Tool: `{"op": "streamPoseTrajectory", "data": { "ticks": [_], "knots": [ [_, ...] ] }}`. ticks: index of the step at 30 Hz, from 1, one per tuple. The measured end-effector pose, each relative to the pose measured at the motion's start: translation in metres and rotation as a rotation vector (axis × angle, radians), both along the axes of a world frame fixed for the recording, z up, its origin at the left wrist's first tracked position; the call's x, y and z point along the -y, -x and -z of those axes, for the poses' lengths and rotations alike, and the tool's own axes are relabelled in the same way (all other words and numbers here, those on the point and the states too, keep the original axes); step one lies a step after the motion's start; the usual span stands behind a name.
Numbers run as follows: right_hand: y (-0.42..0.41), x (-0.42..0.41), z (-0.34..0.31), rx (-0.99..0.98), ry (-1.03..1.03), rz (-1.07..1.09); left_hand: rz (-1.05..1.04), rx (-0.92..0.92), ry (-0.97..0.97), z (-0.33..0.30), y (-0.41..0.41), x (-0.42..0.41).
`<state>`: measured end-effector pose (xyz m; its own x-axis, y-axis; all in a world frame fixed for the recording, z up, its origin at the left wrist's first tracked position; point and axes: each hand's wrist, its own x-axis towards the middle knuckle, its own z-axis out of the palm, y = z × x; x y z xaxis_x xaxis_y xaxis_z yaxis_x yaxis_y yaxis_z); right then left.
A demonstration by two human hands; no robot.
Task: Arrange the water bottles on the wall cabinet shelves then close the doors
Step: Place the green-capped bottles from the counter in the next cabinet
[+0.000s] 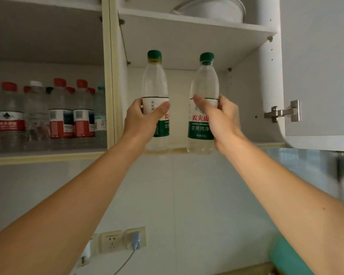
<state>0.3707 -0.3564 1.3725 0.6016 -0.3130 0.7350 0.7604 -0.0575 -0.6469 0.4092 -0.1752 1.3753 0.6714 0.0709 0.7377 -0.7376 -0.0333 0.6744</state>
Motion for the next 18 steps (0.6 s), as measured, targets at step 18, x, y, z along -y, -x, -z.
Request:
{"op": "streamPoseTrajectory", "data": {
  "ticks": [18],
  "knots": [
    [-0.092, 0.016, -0.027, -0.245, 0.215, -0.042, -0.194, -0.238, -0.266, -0.024, -0.073, 0.015]
  ]
}}
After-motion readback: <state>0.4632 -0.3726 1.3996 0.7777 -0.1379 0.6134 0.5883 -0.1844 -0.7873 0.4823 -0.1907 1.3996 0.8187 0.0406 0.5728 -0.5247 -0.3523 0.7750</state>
